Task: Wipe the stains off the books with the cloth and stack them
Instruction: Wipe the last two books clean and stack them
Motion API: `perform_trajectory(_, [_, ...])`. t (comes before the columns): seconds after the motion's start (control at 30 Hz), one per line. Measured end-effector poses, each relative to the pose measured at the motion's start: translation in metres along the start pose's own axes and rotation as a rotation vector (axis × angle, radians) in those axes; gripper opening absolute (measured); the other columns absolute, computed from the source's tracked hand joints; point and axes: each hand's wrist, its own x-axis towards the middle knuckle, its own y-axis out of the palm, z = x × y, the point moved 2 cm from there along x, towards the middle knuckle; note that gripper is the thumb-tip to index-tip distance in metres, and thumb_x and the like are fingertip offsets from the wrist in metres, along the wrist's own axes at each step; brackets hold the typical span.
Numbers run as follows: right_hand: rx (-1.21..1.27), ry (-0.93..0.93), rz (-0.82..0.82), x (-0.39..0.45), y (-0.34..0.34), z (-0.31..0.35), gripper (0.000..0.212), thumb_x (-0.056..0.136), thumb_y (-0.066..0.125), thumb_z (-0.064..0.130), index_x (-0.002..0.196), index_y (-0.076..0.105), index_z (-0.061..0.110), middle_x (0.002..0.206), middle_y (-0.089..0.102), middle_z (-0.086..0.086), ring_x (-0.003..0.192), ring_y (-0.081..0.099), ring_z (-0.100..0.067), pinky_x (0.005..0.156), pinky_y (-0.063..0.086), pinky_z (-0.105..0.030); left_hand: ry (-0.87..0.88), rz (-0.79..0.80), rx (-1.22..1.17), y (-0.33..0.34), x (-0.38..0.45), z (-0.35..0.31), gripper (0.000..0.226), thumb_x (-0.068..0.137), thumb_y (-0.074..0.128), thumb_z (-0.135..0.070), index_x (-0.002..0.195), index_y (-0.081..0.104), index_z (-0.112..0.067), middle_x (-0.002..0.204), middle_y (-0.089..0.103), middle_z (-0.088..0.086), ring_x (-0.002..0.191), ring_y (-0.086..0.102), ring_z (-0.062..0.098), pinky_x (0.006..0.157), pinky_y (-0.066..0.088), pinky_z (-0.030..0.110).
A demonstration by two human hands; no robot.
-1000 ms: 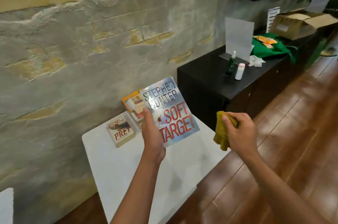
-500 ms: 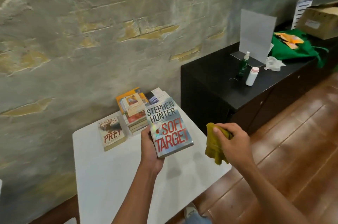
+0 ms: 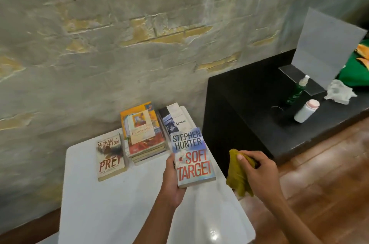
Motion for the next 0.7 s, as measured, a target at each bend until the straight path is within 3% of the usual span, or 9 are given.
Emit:
perform_trajectory(0.13, [-0.016,0.006,0.072,0.041,0.006,-0.003,0.023,0.091,0.069,0.03,0.112,0.07,0.021,0.106,0.065,0.007,0.095,0.061,-0.012,0.073,0.049,-0.022,-0.007,-0.014,-0.132,0.005,0.032,0.006,0.045,0.103,0.043,-0.045,0.13,0.065,-0.017,0.122,0.07,0.016,0.096,0.073,0.032,0.087,0.057,0.05])
perform_trajectory(0.23, [-0.008,0.002,0.127,0.073,0.011,-0.006,0.02,0.09,0.07,0.031,0.108,0.071,0.023,0.103,0.065,0.011,0.095,0.062,-0.01,0.074,0.05,-0.023,0.039,-0.05,-0.243,0.01,0.058,0.005,0.043,0.103,0.045,-0.044,0.131,0.064,-0.017,0.123,0.07,0.016,0.095,0.073,0.031,0.079,0.061,0.049])
perform_trajectory(0.37, [0.015,0.001,0.232,0.106,0.017,-0.01,0.011,0.089,0.07,0.035,0.099,0.068,0.037,0.102,0.066,0.014,0.093,0.062,-0.008,0.077,0.052,-0.027,0.073,-0.107,-0.363,0.021,0.092,-0.001,0.043,0.103,0.046,-0.045,0.13,0.065,-0.017,0.117,0.072,0.015,0.091,0.074,0.03,0.074,0.063,0.048])
perform_trajectory(0.53, [0.054,0.005,0.377,0.157,0.024,-0.012,0.013,0.089,0.071,0.026,0.092,0.068,0.038,0.101,0.066,0.013,0.088,0.062,0.003,0.063,0.05,-0.012,0.127,-0.217,-0.454,0.039,0.138,-0.014,0.048,0.103,0.047,-0.045,0.14,0.058,-0.016,0.114,0.073,0.012,0.089,0.075,0.026,0.072,0.063,0.044])
perform_trajectory(0.7, [0.068,-0.019,0.464,0.196,0.036,-0.022,0.009,0.089,0.072,0.024,0.095,0.072,0.03,0.099,0.068,0.008,0.087,0.063,0.004,0.069,0.049,-0.008,0.192,-0.257,-0.531,0.052,0.167,-0.03,0.051,0.102,0.046,-0.049,0.141,0.058,-0.018,0.121,0.07,0.011,0.099,0.072,0.029,0.082,0.06,0.048])
